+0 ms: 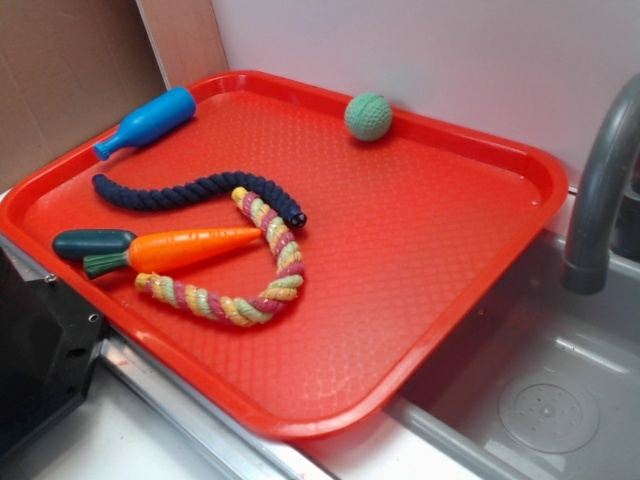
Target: Grab the green ball.
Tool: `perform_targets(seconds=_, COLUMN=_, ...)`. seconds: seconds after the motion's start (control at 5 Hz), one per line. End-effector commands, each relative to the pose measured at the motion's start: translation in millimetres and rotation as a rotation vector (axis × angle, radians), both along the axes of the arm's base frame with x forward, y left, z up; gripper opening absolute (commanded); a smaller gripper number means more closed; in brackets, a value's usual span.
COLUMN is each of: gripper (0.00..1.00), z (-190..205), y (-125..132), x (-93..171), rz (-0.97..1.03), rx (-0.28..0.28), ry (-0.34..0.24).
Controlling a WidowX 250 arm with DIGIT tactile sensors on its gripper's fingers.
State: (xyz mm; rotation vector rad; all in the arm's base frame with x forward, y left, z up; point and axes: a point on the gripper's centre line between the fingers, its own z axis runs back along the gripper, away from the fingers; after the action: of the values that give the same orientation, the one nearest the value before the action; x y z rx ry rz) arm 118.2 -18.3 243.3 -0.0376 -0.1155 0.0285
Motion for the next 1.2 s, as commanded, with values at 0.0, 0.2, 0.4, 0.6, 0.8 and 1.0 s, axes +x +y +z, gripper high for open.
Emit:
perform_targets(seconds=0.0, gripper=1.00, z=0, y=0, x=0, rz=0.000, rx=0.000, ry=0.000)
perform_targets(seconds=0.2, gripper=1.00, z=-40, y=17, x=50, rz=0.099, rx=0.076, ry=-0.108)
perform_targets(seconds=0.4, gripper=1.00, z=-85, y=28, x=100, rz=0.098, rx=0.036, ry=-0.095)
perform_targets(seconds=0.6, gripper=1.00, z=-85, y=28, x=100, rz=0.098, rx=0.036, ry=-0.095)
perform_targets(seconds=0.8, gripper=1.00, z=-85, y=28, x=100, rz=0.098, rx=0.036, ry=-0.095)
perform_targets(seconds=1.0, gripper=1.00, z=-85, y=28, x=100, rz=0.098, rx=0.036, ry=-0.095)
